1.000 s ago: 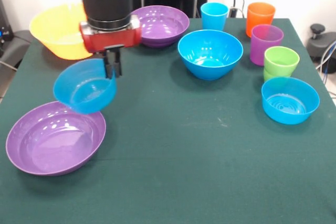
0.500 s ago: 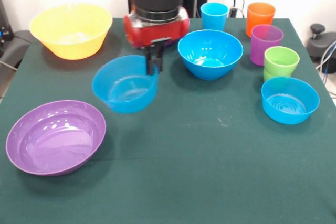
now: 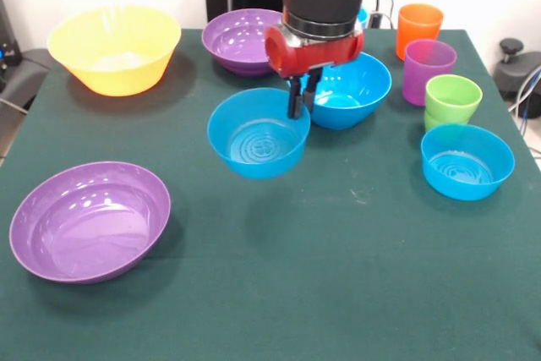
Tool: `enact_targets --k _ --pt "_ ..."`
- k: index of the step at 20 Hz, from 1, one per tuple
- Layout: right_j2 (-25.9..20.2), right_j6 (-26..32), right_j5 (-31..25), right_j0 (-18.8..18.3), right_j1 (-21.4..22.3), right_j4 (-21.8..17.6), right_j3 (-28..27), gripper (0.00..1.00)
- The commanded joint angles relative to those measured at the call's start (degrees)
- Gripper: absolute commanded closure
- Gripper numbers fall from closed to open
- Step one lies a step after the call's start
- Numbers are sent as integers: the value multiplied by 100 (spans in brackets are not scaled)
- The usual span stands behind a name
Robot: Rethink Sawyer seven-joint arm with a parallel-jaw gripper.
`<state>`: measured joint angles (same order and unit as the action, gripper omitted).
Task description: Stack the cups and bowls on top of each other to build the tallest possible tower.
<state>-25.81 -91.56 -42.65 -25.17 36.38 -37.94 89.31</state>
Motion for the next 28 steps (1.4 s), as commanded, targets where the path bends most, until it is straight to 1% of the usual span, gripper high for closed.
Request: enact_targets --k 1,5,9,10,12,14,16,17,20,23,28 --pt "731 -1064 582 270 -566 -519 -180 100" --pt "827 -831 981 218 -812 -661 -268 100" --pt "757 -607 1350 70 -914 -602 -259 100" --pt "730 -566 1354 57 -923 -557 -269 100" --pt "726 -526 1388 77 -941 -525 -275 100" --pt "710 -532 1540 84 -994 -501 -274 100" --pt "693 -682 1850 101 -1103 -439 -324 100" --pt "714 -746 1913 147 -1164 -399 -394 100" --pt "789 -709 1842 298 -1290 -377 -540 100" --pt "703 -415 1825 250 -1268 -361 -421 100" --pt "723 -382 1897 245 -1266 -391 -343 100"
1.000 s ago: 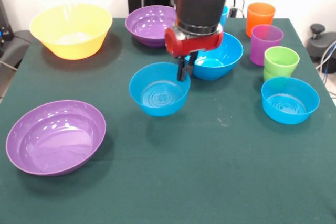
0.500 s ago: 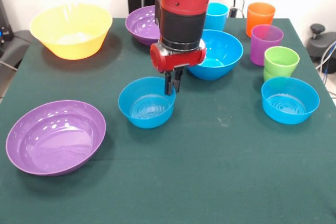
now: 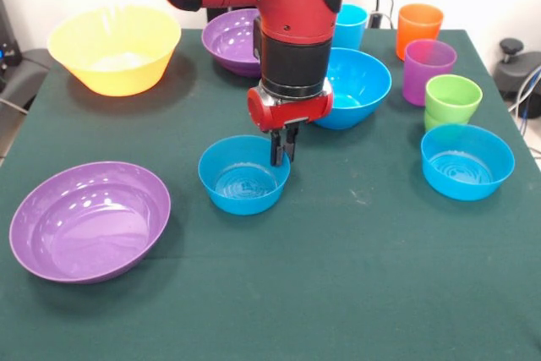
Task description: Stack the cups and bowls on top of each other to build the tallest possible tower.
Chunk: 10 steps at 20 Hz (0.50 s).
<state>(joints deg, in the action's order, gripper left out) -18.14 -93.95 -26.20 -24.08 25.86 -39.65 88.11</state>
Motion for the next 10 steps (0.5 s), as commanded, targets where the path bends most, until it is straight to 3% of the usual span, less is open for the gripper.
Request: enact_targets --k 1,10 --pt "-45 -139 278 128 -229 -233 -226 100" --pt "-50 -33 177 124 -250 -254 -282 100"
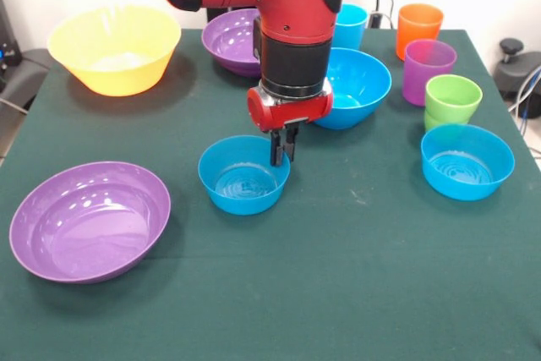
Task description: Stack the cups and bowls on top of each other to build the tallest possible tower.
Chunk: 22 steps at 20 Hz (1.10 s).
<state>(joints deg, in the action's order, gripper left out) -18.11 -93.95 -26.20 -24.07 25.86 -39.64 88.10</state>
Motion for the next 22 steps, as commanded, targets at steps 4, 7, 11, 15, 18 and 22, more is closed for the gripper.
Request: enact_targets --k 4,7,11,15,18,22 --pt "-66 59 109 121 -258 -280 -305 0" --pt "-47 31 86 131 -253 -263 -308 0" --pt "-23 0 84 150 -247 -261 -295 0" --pt "16 -81 37 184 -203 -213 -285 0" --pt "-187 162 -197 7 27 -27 -67 0" --pt "-505 590 -597 -310 474 260 363 0"
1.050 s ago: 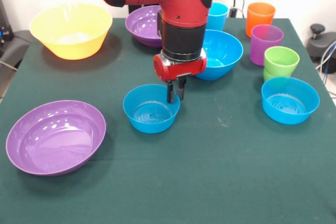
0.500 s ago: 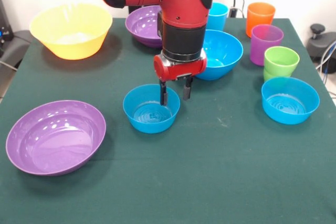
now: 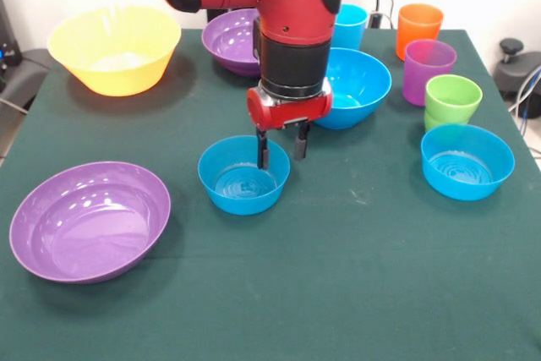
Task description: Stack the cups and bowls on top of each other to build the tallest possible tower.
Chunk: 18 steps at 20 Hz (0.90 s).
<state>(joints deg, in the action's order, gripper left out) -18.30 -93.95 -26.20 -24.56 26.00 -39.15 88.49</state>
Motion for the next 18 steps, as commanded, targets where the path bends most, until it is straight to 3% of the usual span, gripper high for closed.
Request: enact_targets --k 1,13,18 --pt "-516 643 -680 -290 535 257 392 0" --pt "-779 979 -1203 -595 935 473 748 0" --pt "-778 584 -1113 -454 891 427 695 0"
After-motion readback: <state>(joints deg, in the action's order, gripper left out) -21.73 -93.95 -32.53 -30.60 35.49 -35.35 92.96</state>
